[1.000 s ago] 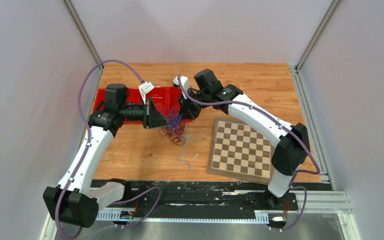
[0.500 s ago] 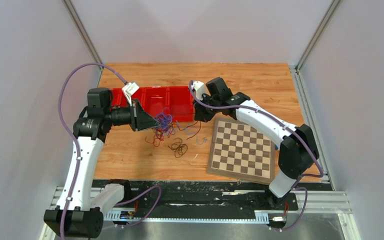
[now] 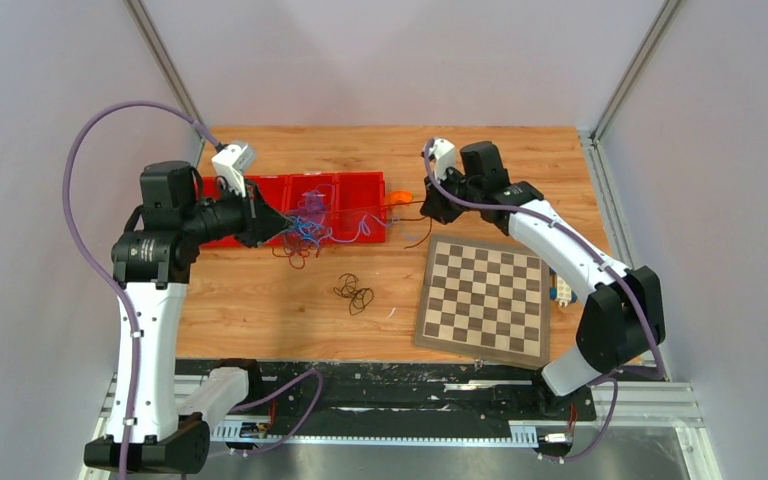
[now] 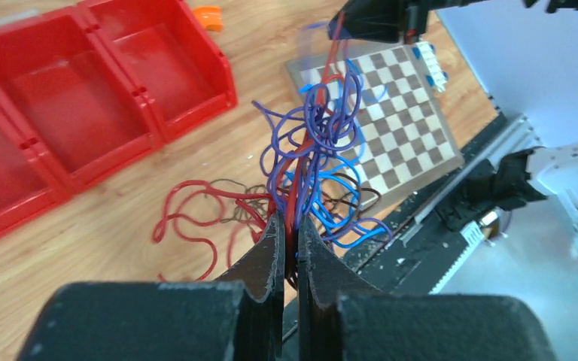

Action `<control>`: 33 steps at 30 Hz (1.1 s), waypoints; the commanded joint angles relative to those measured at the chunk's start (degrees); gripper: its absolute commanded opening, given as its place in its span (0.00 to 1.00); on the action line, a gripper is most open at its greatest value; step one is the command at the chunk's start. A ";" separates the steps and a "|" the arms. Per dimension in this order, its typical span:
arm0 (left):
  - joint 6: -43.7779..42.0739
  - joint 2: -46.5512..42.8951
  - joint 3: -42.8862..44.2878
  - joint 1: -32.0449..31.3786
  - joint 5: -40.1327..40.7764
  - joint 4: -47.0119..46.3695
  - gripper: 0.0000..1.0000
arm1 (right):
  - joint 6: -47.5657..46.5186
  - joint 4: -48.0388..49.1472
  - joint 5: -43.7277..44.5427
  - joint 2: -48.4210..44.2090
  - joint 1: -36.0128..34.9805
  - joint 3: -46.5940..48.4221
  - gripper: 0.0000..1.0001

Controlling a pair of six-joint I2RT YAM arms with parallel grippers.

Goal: Untangle the cables

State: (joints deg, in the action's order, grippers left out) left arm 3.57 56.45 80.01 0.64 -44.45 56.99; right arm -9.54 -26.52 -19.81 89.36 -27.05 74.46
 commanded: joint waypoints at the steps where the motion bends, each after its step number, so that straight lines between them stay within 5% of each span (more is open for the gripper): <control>1: -3.29 -2.47 5.80 1.68 13.93 1.62 0.00 | -3.20 -5.20 15.61 0.08 10.65 -1.81 0.00; 14: -6.83 -2.04 2.72 1.67 23.22 4.77 0.00 | -5.75 -5.12 15.94 3.68 30.47 12.55 0.00; 19: -8.61 -1.57 1.27 1.71 17.14 6.41 0.01 | -6.52 -3.00 18.36 6.31 34.80 15.53 0.00; 24: -11.02 -0.33 -1.03 1.69 10.33 8.26 0.13 | -7.03 -2.11 17.34 8.66 37.74 16.36 0.00; 29: -12.96 0.19 -8.16 1.68 -1.99 5.01 0.17 | -8.00 -3.57 5.39 6.67 36.86 10.45 0.00; 33: -13.12 1.99 -12.86 1.41 -3.90 -0.53 0.12 | -10.85 -3.87 4.54 4.07 32.97 3.39 0.00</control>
State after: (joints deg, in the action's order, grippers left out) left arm -6.92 56.75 70.52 2.17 -43.35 60.80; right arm -16.05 -30.37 -13.56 97.58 12.93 82.35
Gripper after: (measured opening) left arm 0.129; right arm 0.026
